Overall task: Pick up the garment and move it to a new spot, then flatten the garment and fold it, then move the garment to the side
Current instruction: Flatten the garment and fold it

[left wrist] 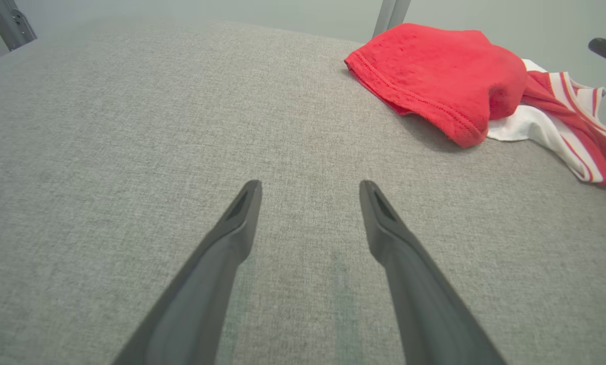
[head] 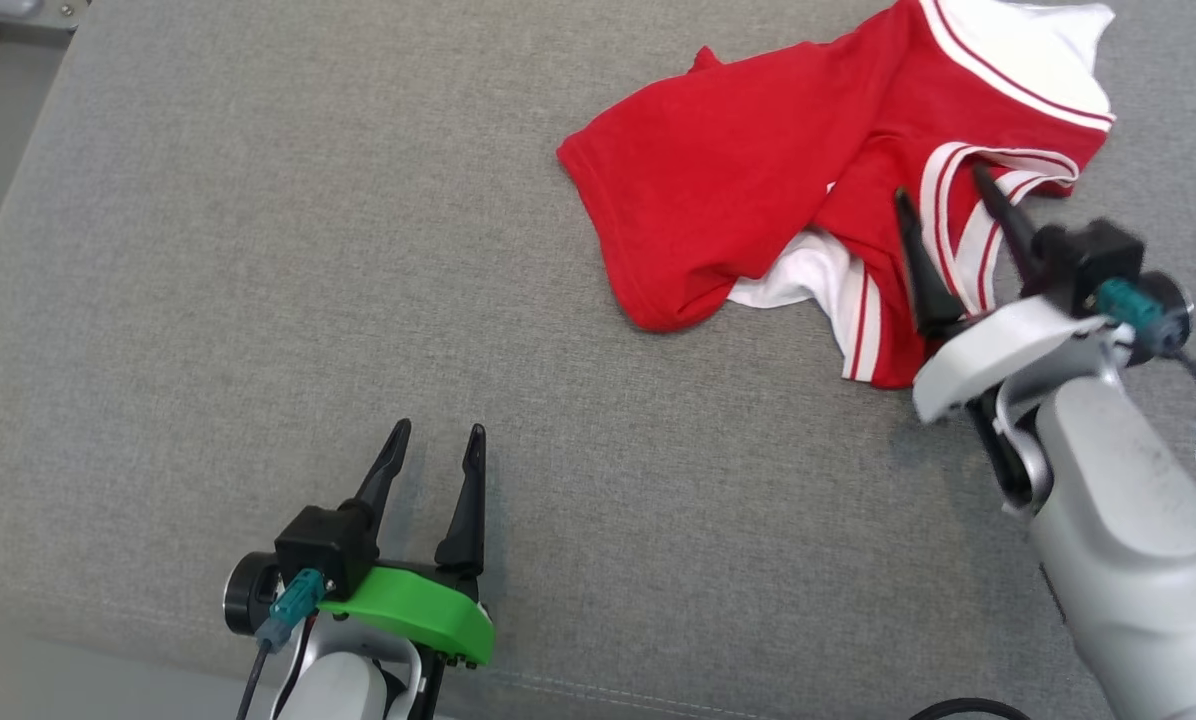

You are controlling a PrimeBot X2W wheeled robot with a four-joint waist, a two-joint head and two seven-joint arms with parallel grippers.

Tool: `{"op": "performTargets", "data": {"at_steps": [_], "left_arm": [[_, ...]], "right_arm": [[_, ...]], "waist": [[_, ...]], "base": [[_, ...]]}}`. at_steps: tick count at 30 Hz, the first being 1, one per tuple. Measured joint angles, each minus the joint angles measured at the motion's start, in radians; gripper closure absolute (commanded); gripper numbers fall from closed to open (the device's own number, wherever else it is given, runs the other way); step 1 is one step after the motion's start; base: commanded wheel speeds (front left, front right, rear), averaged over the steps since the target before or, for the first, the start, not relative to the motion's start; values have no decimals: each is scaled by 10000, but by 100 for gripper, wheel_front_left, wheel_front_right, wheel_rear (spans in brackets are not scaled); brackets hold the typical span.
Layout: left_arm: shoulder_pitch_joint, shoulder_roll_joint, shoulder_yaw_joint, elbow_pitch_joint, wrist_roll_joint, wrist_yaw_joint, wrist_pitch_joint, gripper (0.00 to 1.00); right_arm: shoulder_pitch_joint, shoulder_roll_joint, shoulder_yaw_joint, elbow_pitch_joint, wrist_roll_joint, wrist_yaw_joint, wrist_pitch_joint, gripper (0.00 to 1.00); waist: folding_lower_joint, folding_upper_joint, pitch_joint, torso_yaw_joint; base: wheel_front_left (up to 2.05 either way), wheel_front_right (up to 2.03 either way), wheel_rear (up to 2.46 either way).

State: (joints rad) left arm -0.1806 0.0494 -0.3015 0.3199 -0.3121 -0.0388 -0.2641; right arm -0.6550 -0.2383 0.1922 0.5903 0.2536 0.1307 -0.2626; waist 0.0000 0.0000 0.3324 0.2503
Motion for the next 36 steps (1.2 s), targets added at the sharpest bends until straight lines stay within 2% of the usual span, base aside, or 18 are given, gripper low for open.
{"op": "performTargets", "data": {"at_steps": [5,10,21,22,23,24,25,31,36], "left_arm": [[7,-2,6,73,35,-67,0,0],[64,-2,58,178,79,-144,0,0],[267,2,245,384,46,-180,0,0],[267,2,249,380,35,-180,0,0],[267,2,247,380,33,-180,0,0],[268,0,249,380,33,-180,0,0],[268,0,257,376,31,-180,0,0],[276,2,441,370,29,-186,0,0],[458,0,520,416,98,-274,0,0]], "right_arm": [[1613,190,1310,-598,456,0,2,0],[2092,167,2307,-591,481,2,0,0],[1682,272,2376,991,-405,2,-27,2],[1634,313,2336,1081,-458,2,-31,57],[1576,336,2299,1166,-556,2,-33,75],[1531,364,2240,1233,-612,2,-33,75],[1498,385,2190,1273,-660,2,-33,100],[1623,226,1870,918,-792,4,-15,100],[2452,-477,1388,226,-700,4,-15,100]], "waist": [[0,0,-304,-484],[0,0,-493,-723],[0,0,-484,-360],[0,0,-475,-347],[0,0,-466,-337],[0,0,-460,-333],[0,0,-455,-336],[0,0,-537,-555],[0,0,-846,-868]], "base": [[0,0,0],[0,0,0],[0,0,0],[0,0,0],[0,0,0],[0,0,0],[0,0,0],[0,0,0],[0,0,0]]}}
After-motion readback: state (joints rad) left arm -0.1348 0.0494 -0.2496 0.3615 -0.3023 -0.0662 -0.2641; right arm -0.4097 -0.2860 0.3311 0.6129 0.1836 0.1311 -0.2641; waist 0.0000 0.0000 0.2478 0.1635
